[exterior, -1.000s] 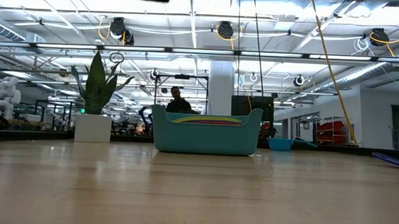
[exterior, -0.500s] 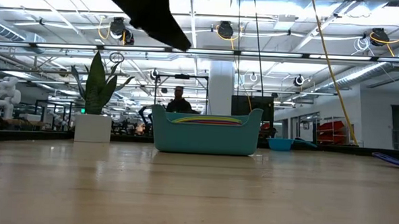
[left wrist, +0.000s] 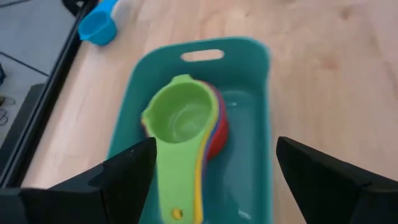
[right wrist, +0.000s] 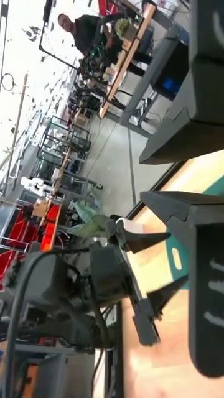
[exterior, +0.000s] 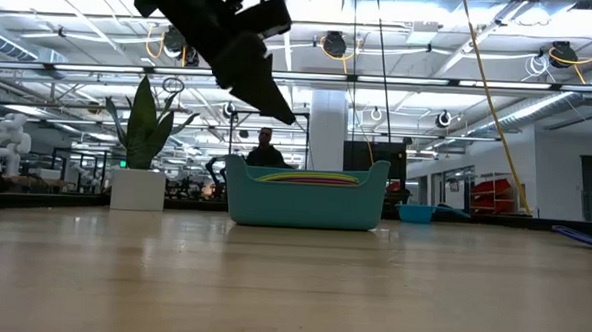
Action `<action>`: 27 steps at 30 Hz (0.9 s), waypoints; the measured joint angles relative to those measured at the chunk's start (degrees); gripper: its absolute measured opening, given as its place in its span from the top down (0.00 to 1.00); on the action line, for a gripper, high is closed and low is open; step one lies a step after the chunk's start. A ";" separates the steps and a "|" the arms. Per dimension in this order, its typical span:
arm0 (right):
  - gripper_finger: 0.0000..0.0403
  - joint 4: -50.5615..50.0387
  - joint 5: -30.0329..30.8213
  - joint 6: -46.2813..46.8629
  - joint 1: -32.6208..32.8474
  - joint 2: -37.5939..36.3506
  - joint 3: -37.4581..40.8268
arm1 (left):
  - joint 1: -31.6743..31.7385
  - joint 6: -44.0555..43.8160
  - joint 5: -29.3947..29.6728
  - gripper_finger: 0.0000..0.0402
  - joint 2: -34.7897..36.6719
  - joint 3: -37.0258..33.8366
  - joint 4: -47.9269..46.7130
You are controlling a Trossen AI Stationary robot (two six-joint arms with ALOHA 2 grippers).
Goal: Nest measuring cups in basket
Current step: Adjust the stack of measuring cups inside the light blue bin
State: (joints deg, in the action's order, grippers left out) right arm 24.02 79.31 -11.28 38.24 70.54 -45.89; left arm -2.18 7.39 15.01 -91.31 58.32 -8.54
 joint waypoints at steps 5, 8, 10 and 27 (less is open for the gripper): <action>0.81 -0.82 -0.04 -0.95 -0.17 -0.64 0.00 | -0.85 -1.03 0.60 0.17 -1.38 2.07 -1.05; 0.81 -1.07 -0.04 -0.70 -0.17 -0.85 0.00 | -1.99 -0.60 1.89 0.17 -1.80 3.95 -3.67; 0.81 -2.20 -0.07 0.24 -0.17 -0.81 0.00 | -2.09 -0.87 2.18 0.17 -3.18 5.23 -2.90; 0.81 -6.84 -7.68 6.75 -0.92 -1.90 0.02 | 0.96 0.62 0.39 0.17 -9.98 5.86 -9.89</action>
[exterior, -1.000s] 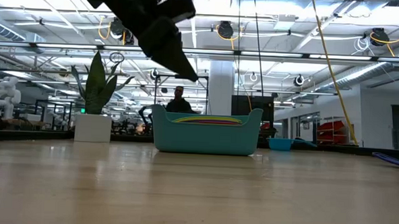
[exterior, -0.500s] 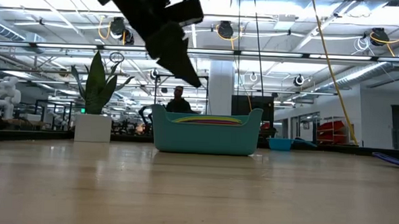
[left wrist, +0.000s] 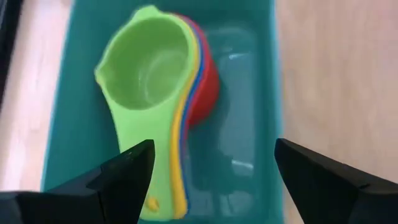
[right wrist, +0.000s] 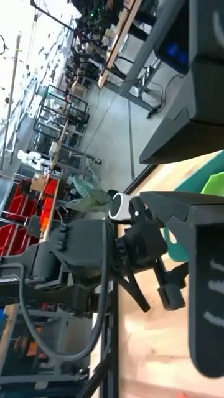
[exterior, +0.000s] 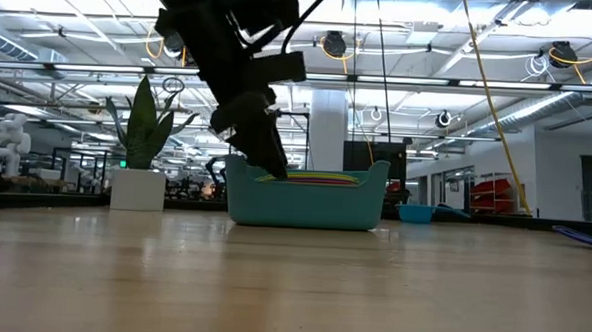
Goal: Nest measuring cups in basket
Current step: Adjust the stack of measuring cups inside the light blue bin
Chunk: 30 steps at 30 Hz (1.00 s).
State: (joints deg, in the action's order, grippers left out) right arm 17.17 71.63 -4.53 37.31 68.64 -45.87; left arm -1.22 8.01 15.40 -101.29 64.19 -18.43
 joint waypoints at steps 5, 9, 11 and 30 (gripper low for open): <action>0.81 -0.31 -1.44 1.06 0.01 -0.11 0.00 | 1.48 0.47 0.23 0.17 0.09 -0.11 -0.24; 0.81 -0.70 -1.46 1.59 0.01 -0.11 0.00 | 1.56 3.19 -0.09 0.17 0.12 -0.14 1.05; 0.81 -1.00 -1.46 1.81 0.01 -0.10 0.00 | 1.71 4.70 -0.52 0.17 0.12 -0.14 2.47; 0.81 -1.36 -2.97 3.03 -0.54 -0.07 0.00 | 7.36 5.35 -11.57 0.17 0.02 -0.16 5.78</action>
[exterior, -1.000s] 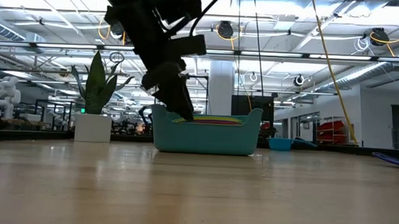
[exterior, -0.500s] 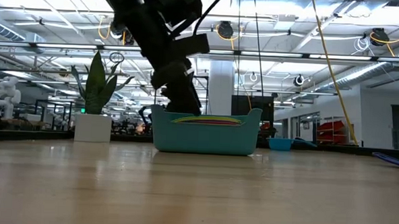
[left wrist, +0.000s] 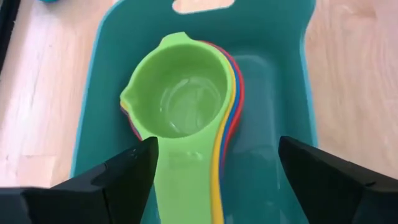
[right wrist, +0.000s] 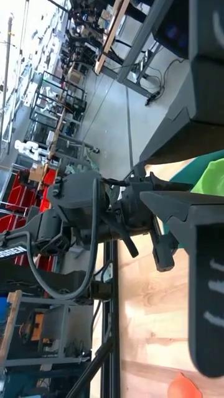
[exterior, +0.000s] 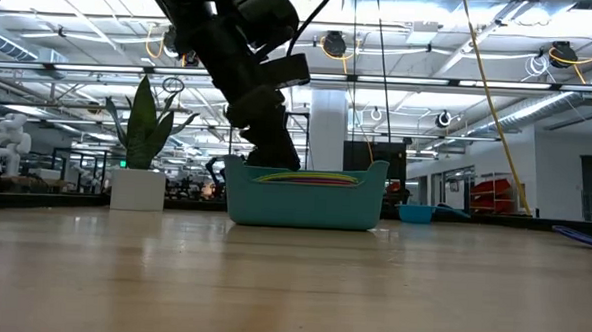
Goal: Nest measuring cups in basket
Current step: Adjust the stack of measuring cups inside the light blue bin
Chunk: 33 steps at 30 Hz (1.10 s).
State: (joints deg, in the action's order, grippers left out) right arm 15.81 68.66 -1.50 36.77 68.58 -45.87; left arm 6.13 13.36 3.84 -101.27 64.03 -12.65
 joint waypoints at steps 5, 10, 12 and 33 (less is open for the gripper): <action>0.81 -0.16 0.00 0.01 0.00 0.00 0.00 | 1.56 1.24 -2.46 0.17 -1.95 -0.15 0.66; 0.81 -0.32 0.00 -0.01 0.00 0.02 0.00 | 2.60 1.71 -2.24 0.17 -3.02 -0.14 1.83; 0.81 -0.33 0.00 0.00 0.00 0.02 0.00 | 2.62 1.58 -1.90 0.17 -3.01 -0.08 1.70; 0.81 -0.27 0.00 -0.02 0.00 0.02 0.00 | 0.29 0.52 2.14 0.17 -0.93 -0.09 1.22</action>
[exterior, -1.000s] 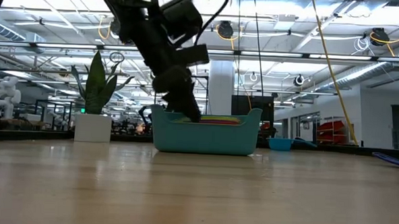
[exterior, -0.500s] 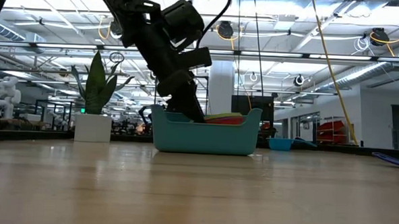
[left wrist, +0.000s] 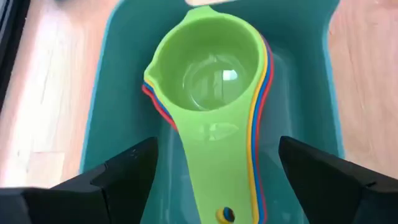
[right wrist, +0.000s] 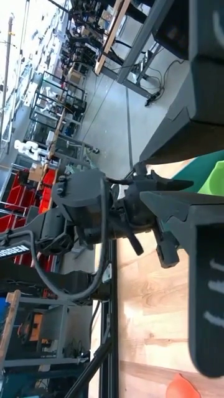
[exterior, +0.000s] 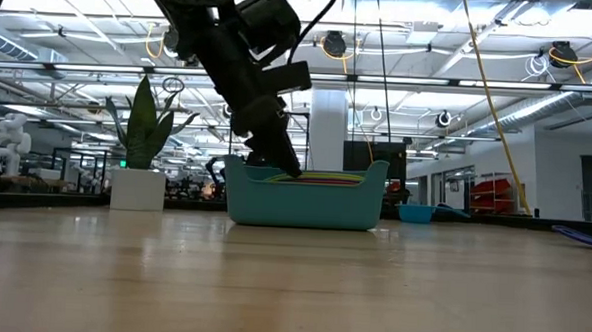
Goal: Nest measuring cups in basket
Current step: Adjust the stack of measuring cups inside the light blue bin
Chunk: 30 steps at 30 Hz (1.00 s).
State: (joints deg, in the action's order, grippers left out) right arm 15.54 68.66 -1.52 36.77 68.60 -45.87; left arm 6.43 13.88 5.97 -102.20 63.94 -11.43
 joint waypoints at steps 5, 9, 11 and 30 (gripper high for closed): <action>0.81 0.01 -0.02 0.22 0.00 0.00 0.00 | 1.63 -2.89 -2.37 0.17 -0.83 0.00 -0.87; 0.81 0.01 -0.02 0.22 0.00 0.00 0.00 | 2.33 -4.89 -4.19 0.17 -0.80 0.02 -1.16; 0.81 0.01 -0.02 0.22 0.00 0.00 0.00 | 2.53 -5.46 -5.59 0.17 -0.80 0.00 -2.00; 0.81 -0.01 0.00 0.26 0.00 0.00 0.00 | 2.50 -5.19 -7.01 0.32 -2.75 0.00 -2.22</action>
State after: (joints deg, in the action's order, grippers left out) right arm 15.53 68.66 -1.26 36.77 68.60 -45.87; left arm 8.93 8.69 -1.04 -104.95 63.94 -13.65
